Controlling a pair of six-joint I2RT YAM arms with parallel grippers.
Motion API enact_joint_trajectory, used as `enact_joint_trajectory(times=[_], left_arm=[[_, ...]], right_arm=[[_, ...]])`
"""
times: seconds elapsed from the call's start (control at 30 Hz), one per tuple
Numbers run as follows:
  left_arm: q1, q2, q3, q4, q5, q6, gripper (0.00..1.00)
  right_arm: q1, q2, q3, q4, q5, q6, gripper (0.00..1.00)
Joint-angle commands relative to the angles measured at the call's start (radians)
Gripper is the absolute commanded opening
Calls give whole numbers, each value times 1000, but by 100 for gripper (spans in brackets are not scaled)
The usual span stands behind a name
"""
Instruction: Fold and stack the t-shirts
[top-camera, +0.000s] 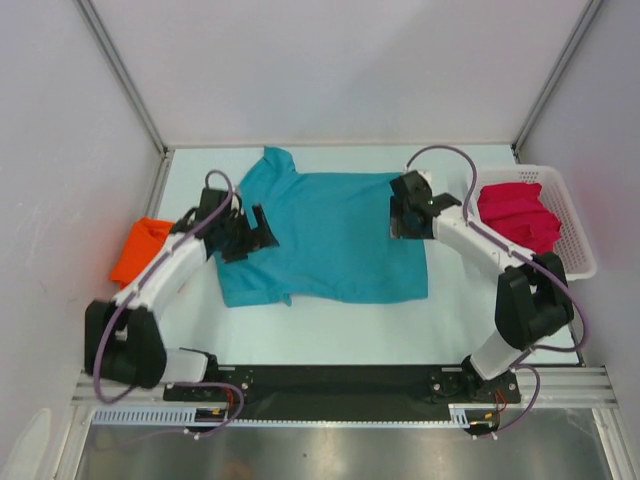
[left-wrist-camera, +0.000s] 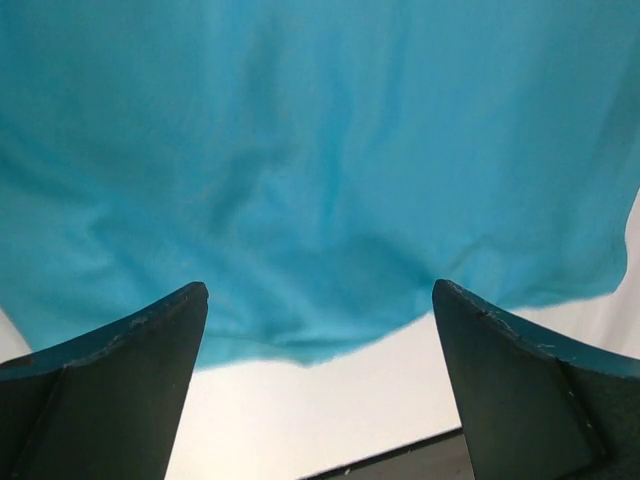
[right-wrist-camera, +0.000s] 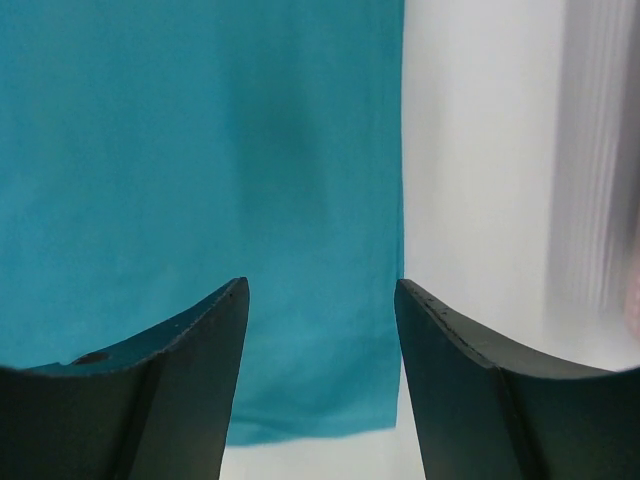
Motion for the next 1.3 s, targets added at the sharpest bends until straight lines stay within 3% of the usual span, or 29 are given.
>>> enact_joint_trajectory(times=[0.0,0.23,0.5,0.73,1.0,1.27], left_arm=[[-61,-235,-192,52,-52,-68,100],[-125,-438,-444,45,-151,-190,100],[-141,-529,-529,-18,-285,-282,100],[-165,-488,-541,-11,-322,-380,100],[-175,-325,-587,147,-281,-374,100],[-182,-271,-543,190,-264,-337,98]], right_arm=[[45,-94,-127,30,-16,71,65],[50,-164,-197,30,-44,94,64],[52,-156,-165,15,-44,80,64],[56,-154,-170,4,-42,73,64],[56,-177,-159,-14,-29,60,64],[53,-196,-185,-19,-16,65,64]])
